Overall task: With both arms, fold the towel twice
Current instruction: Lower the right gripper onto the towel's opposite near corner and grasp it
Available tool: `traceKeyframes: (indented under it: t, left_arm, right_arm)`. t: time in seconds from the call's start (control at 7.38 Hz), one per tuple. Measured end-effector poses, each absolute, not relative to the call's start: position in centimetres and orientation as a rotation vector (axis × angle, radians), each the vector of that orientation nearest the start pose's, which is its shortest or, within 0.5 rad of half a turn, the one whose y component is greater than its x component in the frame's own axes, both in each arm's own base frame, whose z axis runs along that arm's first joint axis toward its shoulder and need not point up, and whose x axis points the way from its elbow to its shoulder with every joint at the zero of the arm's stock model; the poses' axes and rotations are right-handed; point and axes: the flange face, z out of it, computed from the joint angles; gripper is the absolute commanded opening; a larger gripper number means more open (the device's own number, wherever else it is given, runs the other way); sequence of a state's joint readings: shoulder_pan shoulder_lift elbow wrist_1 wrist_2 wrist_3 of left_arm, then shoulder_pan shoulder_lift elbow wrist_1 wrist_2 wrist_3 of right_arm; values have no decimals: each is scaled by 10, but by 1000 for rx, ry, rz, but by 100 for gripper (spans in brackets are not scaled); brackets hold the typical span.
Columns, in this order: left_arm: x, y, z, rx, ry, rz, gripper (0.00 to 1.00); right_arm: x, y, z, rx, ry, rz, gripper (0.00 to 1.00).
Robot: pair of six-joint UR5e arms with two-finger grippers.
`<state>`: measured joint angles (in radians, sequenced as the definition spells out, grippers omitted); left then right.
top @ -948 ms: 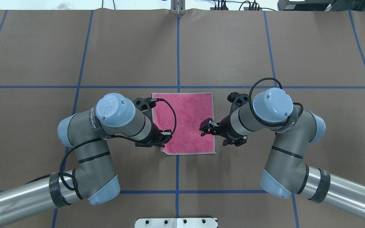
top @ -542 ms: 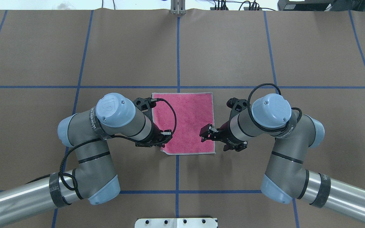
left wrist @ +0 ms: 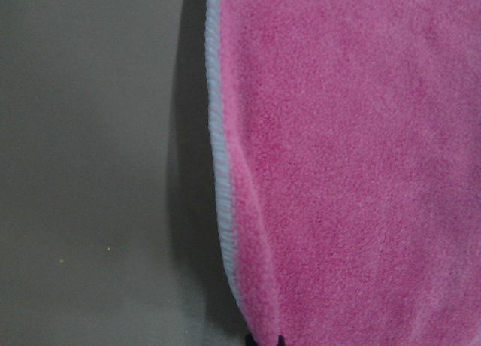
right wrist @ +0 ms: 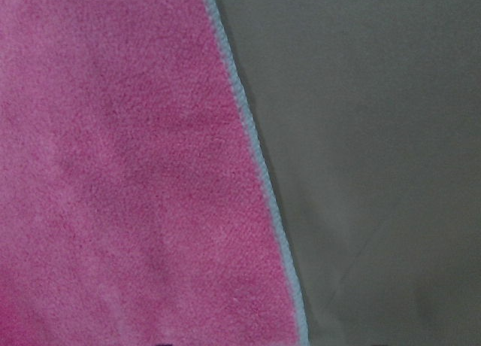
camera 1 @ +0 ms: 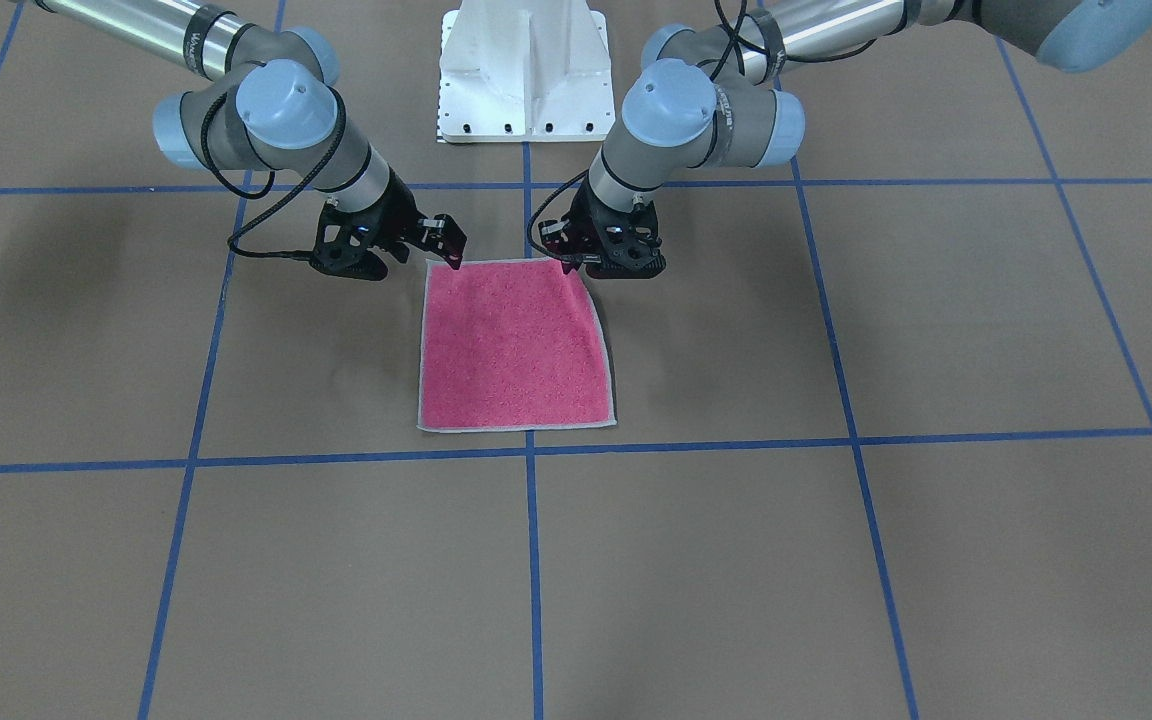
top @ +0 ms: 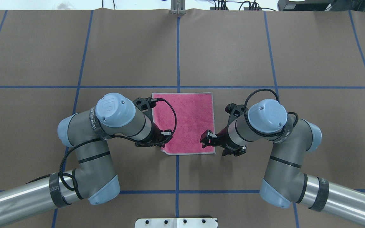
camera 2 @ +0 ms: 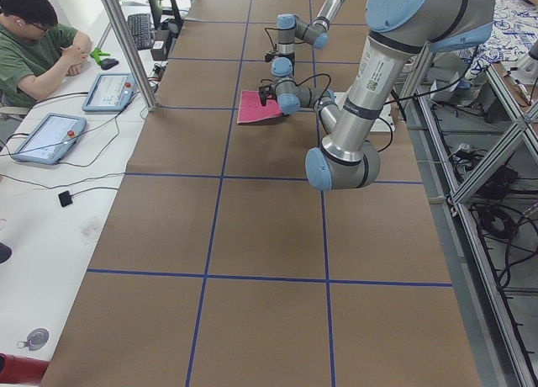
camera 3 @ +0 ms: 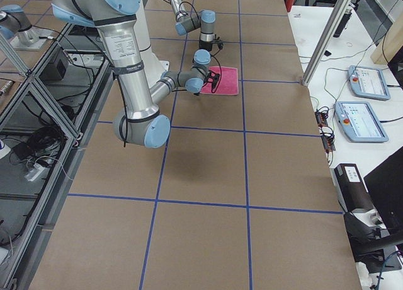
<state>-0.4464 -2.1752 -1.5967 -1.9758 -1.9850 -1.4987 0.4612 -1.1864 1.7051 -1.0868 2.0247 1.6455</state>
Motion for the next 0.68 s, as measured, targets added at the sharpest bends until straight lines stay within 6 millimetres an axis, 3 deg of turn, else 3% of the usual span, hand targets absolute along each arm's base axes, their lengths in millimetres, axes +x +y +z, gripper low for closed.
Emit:
traceKeyframes:
  t: [0.54,0.68]
  left_arm:
    - [580,-381,243,-102,1080,-124,0]
    - [579,-382,243,-102,1080,-124,0]
  right_arm:
    - [-528,-360,332,-224,-1030,259,58]
    - [-529,-360,332,-225,-1030,259,45]
